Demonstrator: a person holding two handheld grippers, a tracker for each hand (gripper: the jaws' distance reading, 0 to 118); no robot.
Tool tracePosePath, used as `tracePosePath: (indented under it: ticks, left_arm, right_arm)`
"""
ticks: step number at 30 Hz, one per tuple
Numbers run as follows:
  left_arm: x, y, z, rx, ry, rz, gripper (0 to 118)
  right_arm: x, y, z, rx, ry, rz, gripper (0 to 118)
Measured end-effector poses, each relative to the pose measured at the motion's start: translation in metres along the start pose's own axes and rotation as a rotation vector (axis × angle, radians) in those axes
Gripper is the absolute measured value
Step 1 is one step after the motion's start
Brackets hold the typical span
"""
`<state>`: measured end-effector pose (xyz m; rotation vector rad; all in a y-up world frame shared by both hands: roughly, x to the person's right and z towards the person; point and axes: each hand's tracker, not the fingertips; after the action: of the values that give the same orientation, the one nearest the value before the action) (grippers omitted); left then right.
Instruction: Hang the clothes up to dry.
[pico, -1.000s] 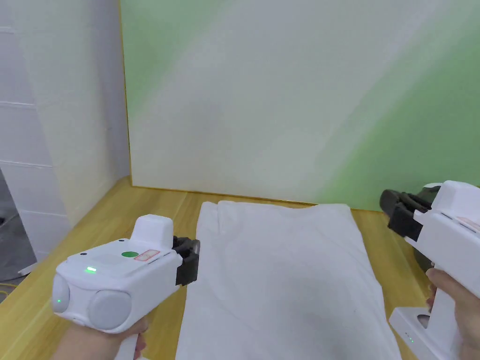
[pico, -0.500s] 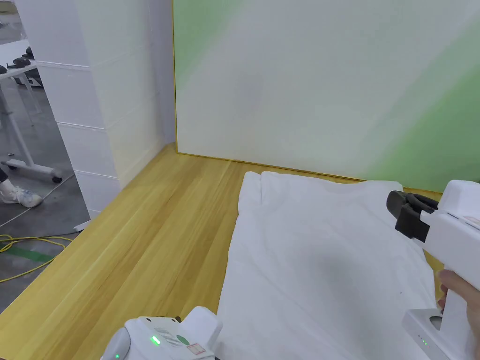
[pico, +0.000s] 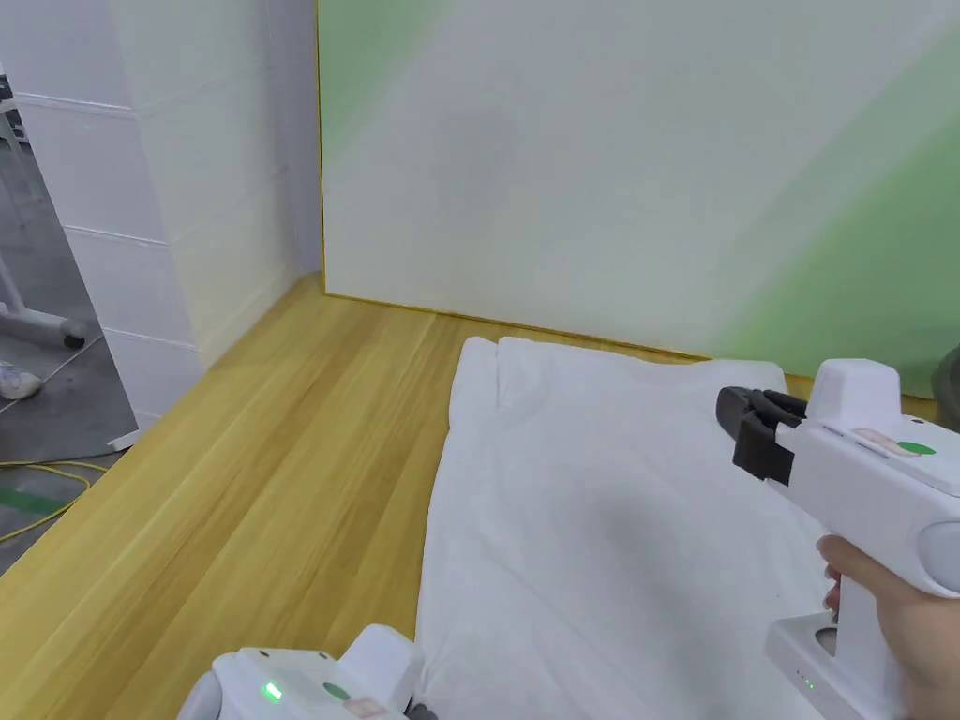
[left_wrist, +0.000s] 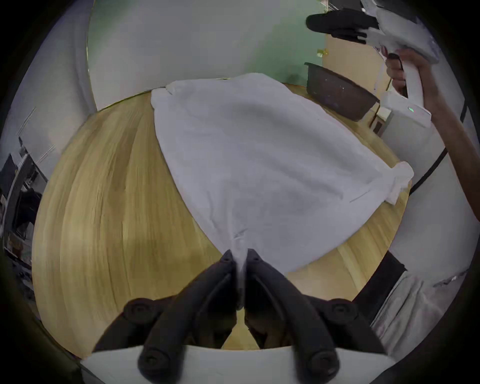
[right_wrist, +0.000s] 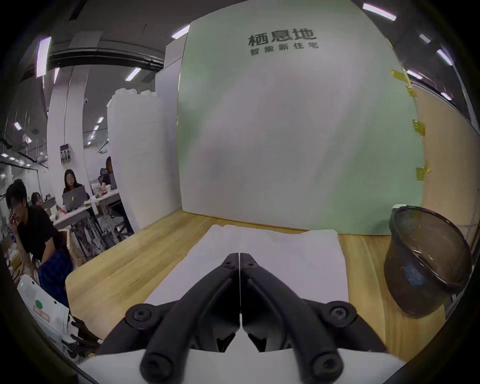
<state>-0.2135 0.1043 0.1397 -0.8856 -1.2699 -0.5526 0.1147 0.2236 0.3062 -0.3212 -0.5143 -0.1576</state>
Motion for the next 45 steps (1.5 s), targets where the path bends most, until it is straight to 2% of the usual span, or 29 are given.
tracePosePath:
  ticks: [6,8,9,10,11,12,16,20,23,27,30,31,32,33,34,35,36,39,43,45]
  left_arm:
    - [-0.002,0.005,0.001,-0.027,-0.017,-0.018,4]
    - [-0.006,0.006,0.001,-0.03,-0.028,-0.002,4]
    - [-0.009,0.006,0.0,-0.035,-0.039,0.004,4]
    - [-0.011,0.006,0.001,-0.031,-0.046,0.013,4]
    - [-0.013,0.005,0.001,-0.031,-0.056,0.025,4]
    - [-0.015,0.005,0.0,-0.025,-0.06,0.04,4]
    - [-0.019,0.003,-0.001,-0.013,-0.072,0.089,4]
    - [-0.02,0.003,-0.002,-0.003,-0.078,0.137,4]
    - [-0.022,0.004,-0.004,0.002,-0.083,0.183,4]
    - [-0.022,0.009,-0.007,-0.005,-0.084,0.188,4]
    - [-0.022,0.013,-0.008,-0.012,-0.082,0.195,4]
    - [-0.022,0.014,-0.009,-0.013,-0.082,0.189,4]
    - [-0.022,0.013,-0.009,-0.013,-0.082,0.185,4]
    - [-0.023,0.013,-0.009,-0.011,-0.085,0.181,4]
    - [-0.024,0.014,-0.01,-0.012,-0.09,0.187,4]
    - [-0.026,0.015,-0.01,-0.016,-0.097,0.201,4]
    - [-0.028,0.015,-0.01,-0.013,-0.097,0.204,4]
    - [-0.031,0.017,-0.012,0.003,-0.087,0.225,4]
    - [-0.035,0.023,-0.018,0.046,-0.039,0.259,4]
    - [-0.037,0.031,-0.014,0.118,-0.014,0.263,4]
  right_arm:
    - [-0.022,0.055,-0.089,-0.122,0.091,0.107,0]
    - [-0.03,0.076,-0.132,-0.179,0.126,0.098,0]
    - [-0.034,0.088,-0.159,-0.227,0.163,0.074,8]
    - [-0.037,0.097,-0.183,-0.263,0.179,0.061,34]
    - [-0.041,0.105,-0.212,-0.318,0.177,0.044,76]
    - [-0.045,0.11,-0.241,-0.388,0.217,0.032,118]
    - [-0.08,0.123,-0.334,-0.523,0.165,0.111,116]
    - [-0.094,0.102,-0.411,-0.658,0.106,0.229,116]
    - [-0.091,0.074,-0.452,-0.759,0.082,0.232,113]
    - [-0.085,0.054,-0.474,-0.785,0.117,0.223,95]
    - [-0.078,0.046,-0.481,-0.805,0.114,0.263,77]
    - [-0.075,0.043,-0.481,-0.815,0.135,0.268,75]
    - [-0.07,0.044,-0.478,-0.798,0.18,0.232,74]
    - [-0.068,0.044,-0.481,-0.791,0.185,0.213,70]
    - [-0.066,0.046,-0.479,-0.784,0.176,0.227,60]
    - [-0.064,0.048,-0.476,-0.768,0.185,0.236,41]
    - [-0.063,0.048,-0.475,-0.752,0.156,0.275,11]
    - [-0.061,0.047,-0.468,-0.746,0.17,0.246,11]
    - [-0.049,0.061,-0.433,-0.583,0.121,0.145,11]
    - [-0.037,0.078,-0.405,-0.509,0.121,0.129,11]
